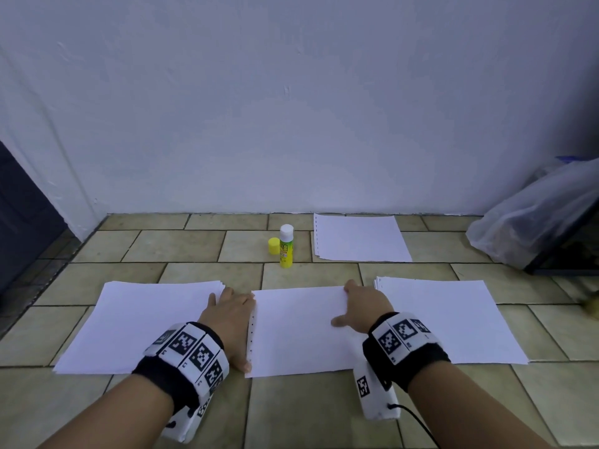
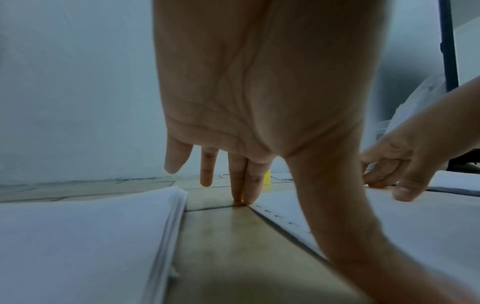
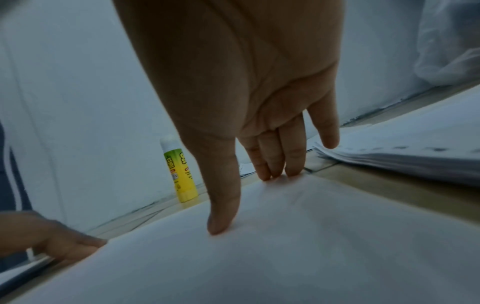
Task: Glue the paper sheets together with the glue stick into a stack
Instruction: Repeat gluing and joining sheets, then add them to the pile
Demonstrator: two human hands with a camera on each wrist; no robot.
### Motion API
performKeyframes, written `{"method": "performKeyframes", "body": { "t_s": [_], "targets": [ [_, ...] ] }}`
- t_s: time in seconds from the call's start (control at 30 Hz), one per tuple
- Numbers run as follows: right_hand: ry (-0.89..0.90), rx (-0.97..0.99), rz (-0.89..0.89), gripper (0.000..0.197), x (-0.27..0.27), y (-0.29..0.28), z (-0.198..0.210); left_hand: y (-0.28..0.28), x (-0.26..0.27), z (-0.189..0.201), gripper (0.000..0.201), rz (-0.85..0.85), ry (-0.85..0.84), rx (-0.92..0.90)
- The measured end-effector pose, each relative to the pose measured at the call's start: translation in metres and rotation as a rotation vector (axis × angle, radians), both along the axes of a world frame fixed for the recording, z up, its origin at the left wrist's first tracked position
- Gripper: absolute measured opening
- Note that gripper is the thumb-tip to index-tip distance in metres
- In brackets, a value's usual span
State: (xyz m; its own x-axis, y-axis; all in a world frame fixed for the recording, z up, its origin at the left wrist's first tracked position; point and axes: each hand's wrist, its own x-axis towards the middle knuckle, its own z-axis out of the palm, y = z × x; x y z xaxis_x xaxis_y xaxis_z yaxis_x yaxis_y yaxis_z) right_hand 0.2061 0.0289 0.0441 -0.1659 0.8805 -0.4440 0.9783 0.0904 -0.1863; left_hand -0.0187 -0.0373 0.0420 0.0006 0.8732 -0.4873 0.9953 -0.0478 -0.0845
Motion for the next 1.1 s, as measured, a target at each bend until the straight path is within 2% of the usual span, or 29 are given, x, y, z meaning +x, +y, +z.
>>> {"method": "performKeyframes", "body": {
  "t_s": [0.1, 0.23, 0.3, 0.37, 0.43, 0.47, 0.53, 0.6, 0.73, 0.8, 0.97, 1.1],
  "targets": [
    [-0.064, 0.037, 0.023, 0.064, -0.003, -0.001, 0.003, 0.004, -0.003, 0.006, 0.117, -0.023, -0.019, 0.008],
    [-0.110, 0.111, 0.082, 0.067, -0.009, -0.003, 0.001, 0.015, -0.001, 0.019, 0.093, 0.037, 0.019, -0.004],
    [-0.116, 0.106, 0.092, 0.069, -0.013, -0.005, 0.001, 0.015, 0.012, 0.026, 0.077, 0.038, 0.054, 0.139],
    [-0.125, 0.098, 0.124, 0.068, -0.016, -0.008, 0.001, 0.009, 0.030, 0.025, 0.060, -0.041, -0.056, 0.284],
    [-0.131, 0.114, 0.181, 0.061, -0.021, -0.012, 0.001, 0.000, 0.046, 0.017, 0.054, -0.158, -0.234, 0.257],
    [-0.129, 0.127, 0.206, 0.056, -0.024, -0.015, 0.000, -0.005, 0.051, 0.013, 0.055, -0.208, -0.255, 0.200],
    [-0.114, 0.143, 0.229, 0.051, -0.029, -0.022, -0.003, -0.013, 0.051, 0.009, 0.052, -0.221, -0.175, 0.124],
    [-0.071, 0.132, 0.213, 0.048, -0.035, -0.030, -0.007, -0.020, 0.044, 0.010, 0.043, -0.181, -0.113, 0.133],
    [0.018, 0.093, 0.262, 0.061, -0.051, -0.046, -0.015, -0.028, 0.030, 0.010, 0.029, -0.098, -0.147, 0.191],
    [0.018, 0.094, 0.335, 0.064, -0.060, -0.047, -0.015, -0.029, 0.023, 0.009, 0.036, -0.043, -0.173, 0.212],
    [0.024, 0.077, 0.466, 0.066, -0.070, -0.035, -0.012, -0.020, 0.012, 0.001, 0.093, 0.037, -0.231, 0.132],
    [0.001, 0.034, 0.535, 0.072, -0.080, -0.033, -0.010, -0.014, 0.008, -0.004, 0.108, 0.050, -0.213, 0.080]
  ]
}}
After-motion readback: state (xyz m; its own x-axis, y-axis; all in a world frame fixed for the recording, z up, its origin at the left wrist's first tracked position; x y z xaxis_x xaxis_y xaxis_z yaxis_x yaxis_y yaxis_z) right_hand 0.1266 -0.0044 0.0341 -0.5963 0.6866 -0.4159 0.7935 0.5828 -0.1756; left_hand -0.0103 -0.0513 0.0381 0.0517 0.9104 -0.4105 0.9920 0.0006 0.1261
